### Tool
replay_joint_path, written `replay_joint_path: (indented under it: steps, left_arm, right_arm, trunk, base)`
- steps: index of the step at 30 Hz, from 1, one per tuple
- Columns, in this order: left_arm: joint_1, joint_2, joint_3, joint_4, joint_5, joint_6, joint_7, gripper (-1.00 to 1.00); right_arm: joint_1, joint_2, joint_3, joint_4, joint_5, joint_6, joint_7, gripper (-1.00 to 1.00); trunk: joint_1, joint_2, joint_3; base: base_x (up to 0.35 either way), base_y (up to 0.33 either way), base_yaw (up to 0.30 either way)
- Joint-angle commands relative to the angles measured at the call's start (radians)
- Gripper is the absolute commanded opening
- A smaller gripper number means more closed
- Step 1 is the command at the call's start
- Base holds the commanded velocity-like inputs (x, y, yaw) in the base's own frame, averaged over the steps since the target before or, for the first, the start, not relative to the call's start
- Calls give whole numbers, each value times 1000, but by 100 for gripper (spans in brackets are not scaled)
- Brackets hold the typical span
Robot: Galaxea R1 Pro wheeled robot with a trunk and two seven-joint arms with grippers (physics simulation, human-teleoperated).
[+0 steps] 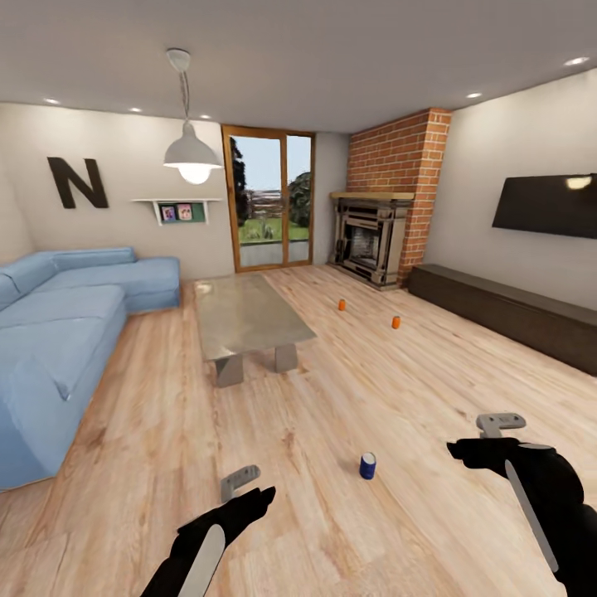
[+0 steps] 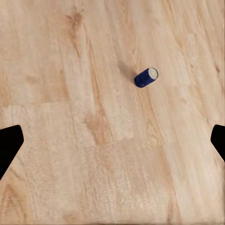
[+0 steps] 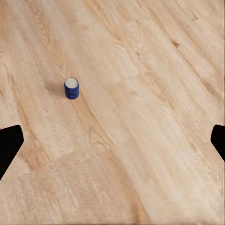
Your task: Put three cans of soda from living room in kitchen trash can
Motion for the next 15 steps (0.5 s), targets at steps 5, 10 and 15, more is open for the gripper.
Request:
replay_joint_path:
  steps: [5,10,15]
  left_arm:
    - [0,0,0,0,0,0,2,100]
    - [0,0,0,0,-1,0,4,100]
    - [0,0,0,1,-1,0,6,100]
  right_arm:
    - [0,0,0,0,0,0,0,100]
    - [0,0,0,-1,0,0,0,100]
    - [0,0,0,-1,-1,0,0,100]
  trunk:
    - [0,0,0]
    - [0,0,0]
    - [0,0,0]
  base:
    - [4,-276,-286]
    - [46,-284,-286]
    - [88,-286,-287]
